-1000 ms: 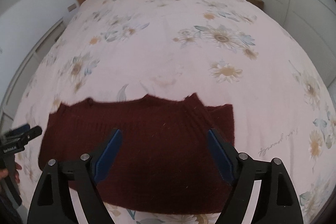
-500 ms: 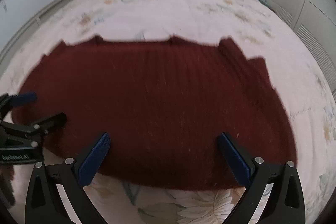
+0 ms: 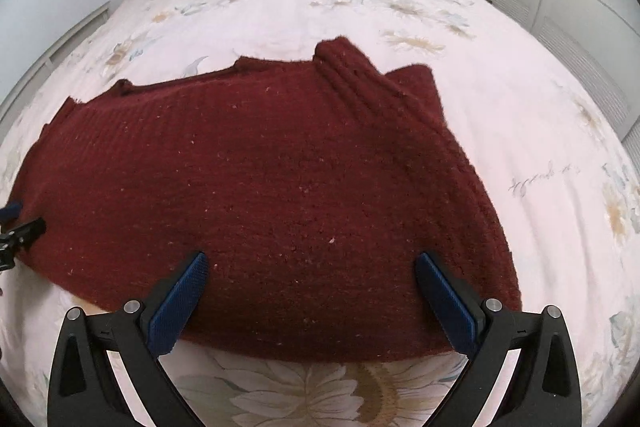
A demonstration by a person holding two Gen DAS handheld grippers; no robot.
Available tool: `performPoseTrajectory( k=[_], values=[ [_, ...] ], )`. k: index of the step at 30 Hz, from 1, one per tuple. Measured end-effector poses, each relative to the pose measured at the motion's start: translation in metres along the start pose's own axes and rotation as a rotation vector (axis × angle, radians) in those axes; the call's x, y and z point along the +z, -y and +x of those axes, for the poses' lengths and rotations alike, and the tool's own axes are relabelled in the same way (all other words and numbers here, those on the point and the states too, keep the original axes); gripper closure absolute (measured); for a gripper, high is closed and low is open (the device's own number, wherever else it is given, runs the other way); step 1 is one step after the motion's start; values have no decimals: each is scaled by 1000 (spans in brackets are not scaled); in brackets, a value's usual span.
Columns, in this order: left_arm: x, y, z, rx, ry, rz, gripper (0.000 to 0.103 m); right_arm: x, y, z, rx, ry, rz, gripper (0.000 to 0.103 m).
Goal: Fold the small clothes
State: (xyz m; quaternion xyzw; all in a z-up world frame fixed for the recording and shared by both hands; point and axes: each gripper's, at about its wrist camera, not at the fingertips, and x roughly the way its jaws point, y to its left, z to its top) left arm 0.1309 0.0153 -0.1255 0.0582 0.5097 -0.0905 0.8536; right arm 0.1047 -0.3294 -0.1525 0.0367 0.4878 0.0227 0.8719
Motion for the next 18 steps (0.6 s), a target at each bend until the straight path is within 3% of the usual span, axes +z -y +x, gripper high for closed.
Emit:
performPoseTrajectory(
  k=[8,14,18],
  values=[
    [1,5,5,-4,-20,-6,1,6,-5,-3,17,-23,-26,0],
    [18,3,-11,-60,-123,-12,1,11,-7,-32,1,0,-58,0],
    [38,-17,-34,-65,-75,-54,1,13,-1,-53,-10,28,-56,0]
  ],
)
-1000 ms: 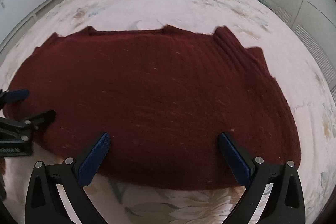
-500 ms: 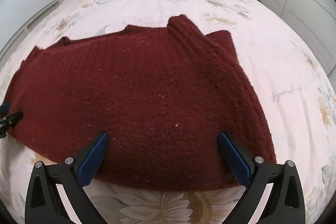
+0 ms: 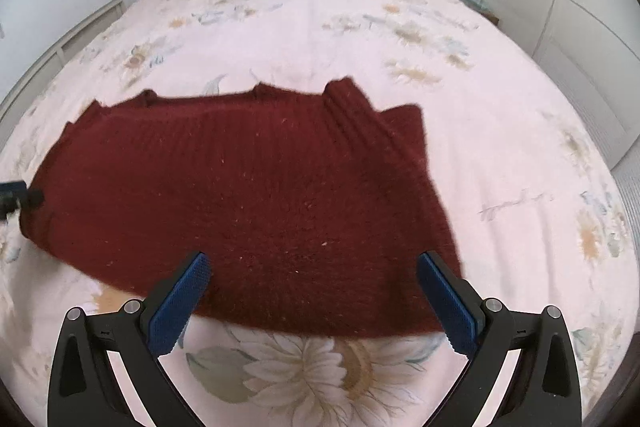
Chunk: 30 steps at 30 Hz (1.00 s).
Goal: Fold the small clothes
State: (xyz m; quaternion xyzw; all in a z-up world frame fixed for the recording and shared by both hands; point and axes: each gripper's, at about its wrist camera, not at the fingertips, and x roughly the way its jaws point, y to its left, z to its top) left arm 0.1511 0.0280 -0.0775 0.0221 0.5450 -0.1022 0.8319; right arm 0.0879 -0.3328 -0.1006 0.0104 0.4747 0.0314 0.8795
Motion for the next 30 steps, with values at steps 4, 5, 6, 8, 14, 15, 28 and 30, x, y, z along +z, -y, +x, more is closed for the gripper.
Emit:
performPoseTrajectory(
  k=[4,5,6,8,14,15,28,30],
  values=[
    [15,-38,-2,-1,-27,-99,1,-2,5,-15,-11,14,21,0],
    [15,-45,2,-2,-49,-121,1,-4,6,-16,-16,15,24,0],
    [15,-52,9,-4,-71,-146,1,-5,7,-17,-25,12,23,0],
    [11,-62,21,-27,-101,-186,1,-9,10,-15,-39,-6,19,0],
    [-6,-66,57,-117,-161,-284,1,-20,20,-7,-49,-53,40,0],
    [-8,-66,57,-131,-152,-306,1,-23,22,-6,-52,-61,40,0],
    [4,-28,51,-201,-175,-239,64,-36,32,-1,-35,-86,81,0],
    [9,-20,44,-184,-170,-223,70,-35,33,-4,-32,-78,84,0]
  ],
)
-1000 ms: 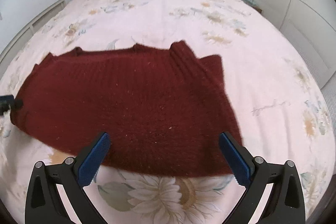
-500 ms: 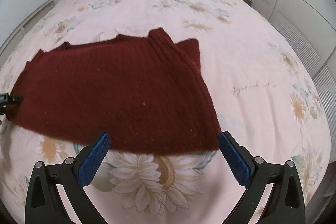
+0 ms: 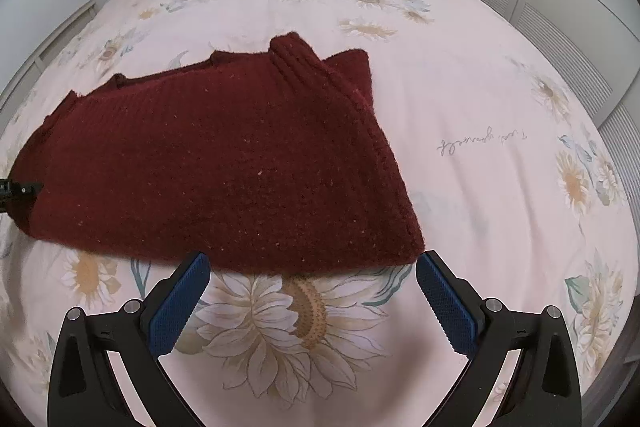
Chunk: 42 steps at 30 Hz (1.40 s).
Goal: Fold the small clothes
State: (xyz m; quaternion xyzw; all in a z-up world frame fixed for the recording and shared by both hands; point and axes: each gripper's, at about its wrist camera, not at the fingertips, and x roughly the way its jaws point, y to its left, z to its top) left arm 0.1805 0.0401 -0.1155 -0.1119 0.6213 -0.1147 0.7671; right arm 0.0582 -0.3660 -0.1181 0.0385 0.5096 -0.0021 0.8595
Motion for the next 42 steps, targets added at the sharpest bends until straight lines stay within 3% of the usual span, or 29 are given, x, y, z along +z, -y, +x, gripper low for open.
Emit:
performPoseTrajectory(
  k=[4,8,13,20,26,31,38,41,42],
  values=[
    [4,18,-13,29,16,34,72,3,4,-9,34,30,28,0],
    [12,33,-37,-12,45,13,73,6,10,-16,40,51,43,0],
    [26,78,-67,-46,75,78,76,9,30,-23,47,73,100,0],
    [43,179,-78,-68,107,252,80,14,64,-38,34,112,174,0],
    [41,272,-41,-87,85,378,81,13,95,-57,25,151,238,0],
    [23,330,7,-57,40,472,82,8,109,-56,9,119,257,0],
    [-5,346,74,60,-18,498,80,-10,119,-43,-34,23,260,0],
    [-13,347,85,108,-4,513,73,-16,121,-39,-31,8,265,0],
    [-15,348,88,128,5,523,65,-18,121,-38,-28,6,268,0]
  ],
)
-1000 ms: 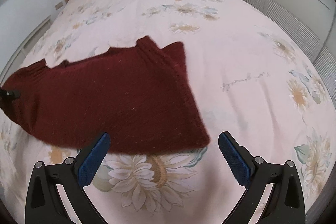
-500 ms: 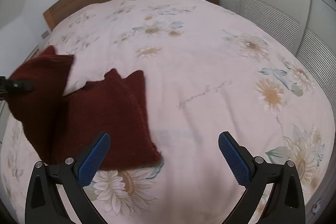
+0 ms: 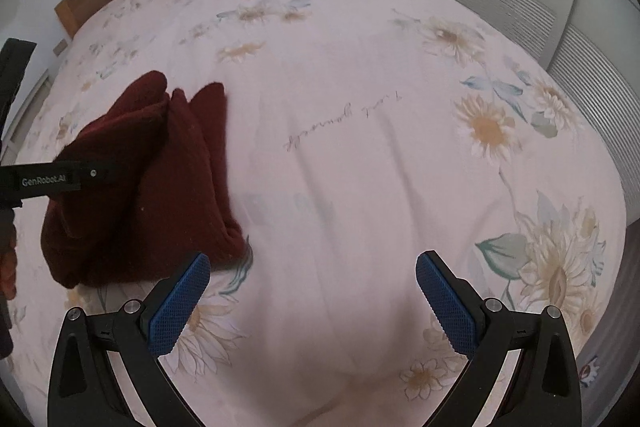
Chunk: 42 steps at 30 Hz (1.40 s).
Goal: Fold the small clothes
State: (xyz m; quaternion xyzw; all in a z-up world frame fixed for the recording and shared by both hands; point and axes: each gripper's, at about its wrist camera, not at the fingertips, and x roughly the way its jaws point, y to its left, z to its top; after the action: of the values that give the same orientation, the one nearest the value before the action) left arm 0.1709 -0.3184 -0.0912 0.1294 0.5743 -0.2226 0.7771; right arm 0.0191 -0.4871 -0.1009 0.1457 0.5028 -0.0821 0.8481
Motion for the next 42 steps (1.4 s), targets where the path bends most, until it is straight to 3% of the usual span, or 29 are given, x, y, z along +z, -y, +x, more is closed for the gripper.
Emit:
performPoseTrajectory(
  k=[3,6,10,12,15,22,28,31,34,39,42],
  values=[
    [-3,3,9,29,-37,8,55,-2,0,-2,-3,-4,-6,0],
    [-4,1,6,35,-48,-13,51,-1,1,-5,-7,-3,-14,0],
    [1,-6,-8,-40,-54,-77,22,1,0,-10,-12,3,-21,0],
    [5,-6,-18,-53,-41,-70,17,2,-3,-13,-12,4,-34,0],
    [11,-9,-33,-62,-7,-78,3,3,-9,-16,-12,3,-56,0],
    [17,-32,-71,-45,64,-106,1,21,-36,-32,15,29,-122,0],
    [1,-82,-87,20,92,-168,1,55,-75,-41,50,41,-198,0],
    [-17,-108,-86,75,81,-180,1,78,-97,-37,66,-12,-205,0],
    [-45,-132,-84,93,89,-207,1,98,-119,-30,139,-47,-207,1],
    [-87,-163,-74,104,61,-260,1,127,-165,-2,176,-128,-260,24],
    [-100,-173,-72,95,57,-280,1,132,-188,25,167,-207,-281,24]
  ],
)
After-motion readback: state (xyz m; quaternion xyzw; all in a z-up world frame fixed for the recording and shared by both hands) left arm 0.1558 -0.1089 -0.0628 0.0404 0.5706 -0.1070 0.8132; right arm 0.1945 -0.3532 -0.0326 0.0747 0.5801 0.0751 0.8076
